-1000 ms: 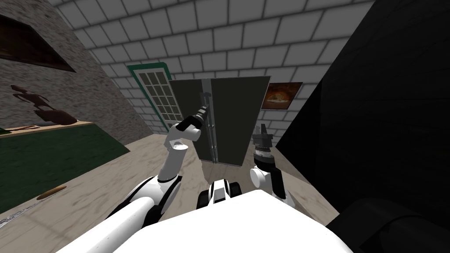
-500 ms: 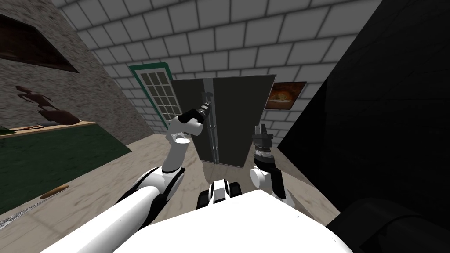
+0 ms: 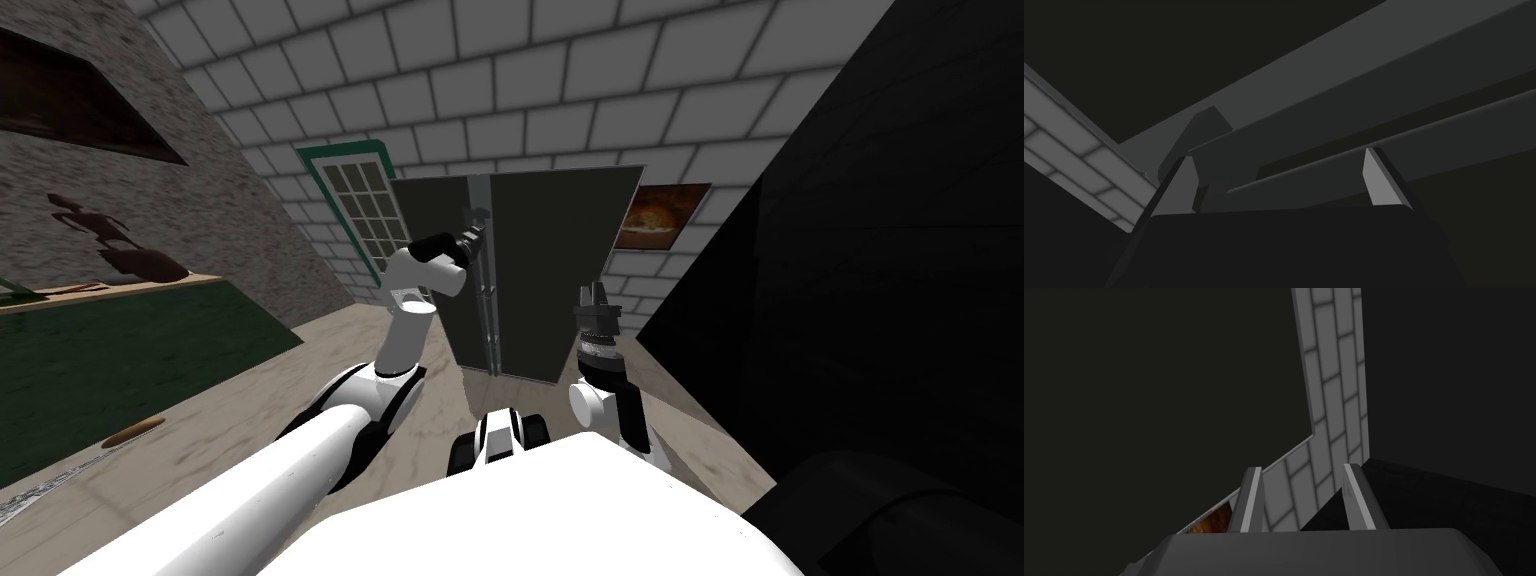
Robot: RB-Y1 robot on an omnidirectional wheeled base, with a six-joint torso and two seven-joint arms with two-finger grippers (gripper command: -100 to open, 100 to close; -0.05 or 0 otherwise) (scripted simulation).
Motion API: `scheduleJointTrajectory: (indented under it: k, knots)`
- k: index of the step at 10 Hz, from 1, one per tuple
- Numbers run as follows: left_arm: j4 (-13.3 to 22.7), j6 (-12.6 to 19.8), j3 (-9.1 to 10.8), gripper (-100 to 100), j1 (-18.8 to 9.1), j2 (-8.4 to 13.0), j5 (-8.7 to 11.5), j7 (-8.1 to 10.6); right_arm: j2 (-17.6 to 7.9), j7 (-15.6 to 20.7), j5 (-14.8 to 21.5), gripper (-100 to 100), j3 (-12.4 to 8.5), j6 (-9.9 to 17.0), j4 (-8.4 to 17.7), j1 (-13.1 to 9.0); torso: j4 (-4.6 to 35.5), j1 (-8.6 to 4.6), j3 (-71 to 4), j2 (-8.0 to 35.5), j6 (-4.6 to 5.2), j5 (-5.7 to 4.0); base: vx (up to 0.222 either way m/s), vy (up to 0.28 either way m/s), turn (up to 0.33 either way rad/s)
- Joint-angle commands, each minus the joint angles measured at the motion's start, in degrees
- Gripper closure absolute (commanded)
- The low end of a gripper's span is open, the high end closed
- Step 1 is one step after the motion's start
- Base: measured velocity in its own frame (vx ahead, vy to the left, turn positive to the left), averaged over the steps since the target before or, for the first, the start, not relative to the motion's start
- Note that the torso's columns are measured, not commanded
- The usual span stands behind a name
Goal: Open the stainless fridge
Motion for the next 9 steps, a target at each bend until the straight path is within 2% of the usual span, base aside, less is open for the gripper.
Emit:
scheduleJointTrajectory:
  k: [1, 2, 3, 4, 5, 6, 7, 8, 9]
  knots:
    - [1.0, 4.0, -0.05, -100, -3.2, -0.4, -0.3, -0.31, 0.0, 0.0, 0.0, 0, 0.0, 0.0, 0.0, 0.0, 0.0, 0.03, 0.0, 0.0, -0.01, 0.00, 0.033, 0.016, 0.026]
    - [1.8, 5.9, 0.00, -100, -5.6, -0.8, -0.5, -0.67, 0.0, 0.0, 0.0, 0, 0.0, 0.0, 0.0, 0.0, 0.0, 0.07, 0.0, -0.1, -0.01, 0.02, 0.037, 0.015, 0.056]
    - [1.8, 7.2, 0.00, -100, -5.9, -0.8, -0.5, -0.67, 0.0, 0.0, 0.0, 0, 0.0, 0.0, 0.0, 0.0, 0.0, 0.10, -0.1, -0.2, -0.04, 0.03, 0.032, 0.013, 0.023]
    - [2.5, 9.1, 0.09, -100, -8.1, -1.1, -0.8, -1.04, 0.0, 0.0, 0.0, 0, 0.0, 0.0, 0.0, 0.0, 0.0, 0.15, -0.2, -0.2, -0.06, 0.05, 0.038, 0.012, 0.049]
    - [2.5, 10.3, 0.09, -100, -8.4, -1.1, -0.8, -1.04, 0.0, 0.0, 0.0, 0, 0.0, 0.0, 0.0, 0.0, 0.0, 0.18, -0.2, -0.3, -0.07, 0.06, 0.032, 0.016, 0.029]
    - [3.2, 12.4, 0.21, -100, -10.5, -1.4, -1.0, -1.43, 0.0, 0.0, 0.0, 0, 0.0, 0.0, 0.0, 0.0, 0.0, 0.25, -0.3, -0.4, -0.10, 0.09, 0.029, 0.026, 0.065]
    - [3.2, 13.2, 0.21, -100, -10.7, -1.4, -1.0, -1.43, 0.0, 0.0, 0.0, 0, 0.0, 0.0, 0.0, 0.0, 0.1, 0.34, -0.4, -0.5, -0.15, 0.12, 0.021, 0.012, 0.018]
    - [3.9, 15.4, 0.35, -100, -12.8, -1.8, -1.3, -1.81, 0.0, 0.0, 0.0, 0, 0.0, 0.0, 0.0, 0.0, 0.1, 0.37, -0.4, -0.5, -0.19, 0.16, 0.025, 0.013, 0.064]
    - [3.9, 16.0, 0.35, -100, -12.9, -1.8, -1.3, -1.81, 0.0, 0.0, 0.0, 0, 0.0, 0.0, 0.0, 0.0, 0.1, 0.42, -0.4, -0.5, -0.20, 0.16, 0.042, 0.013, 0.039]
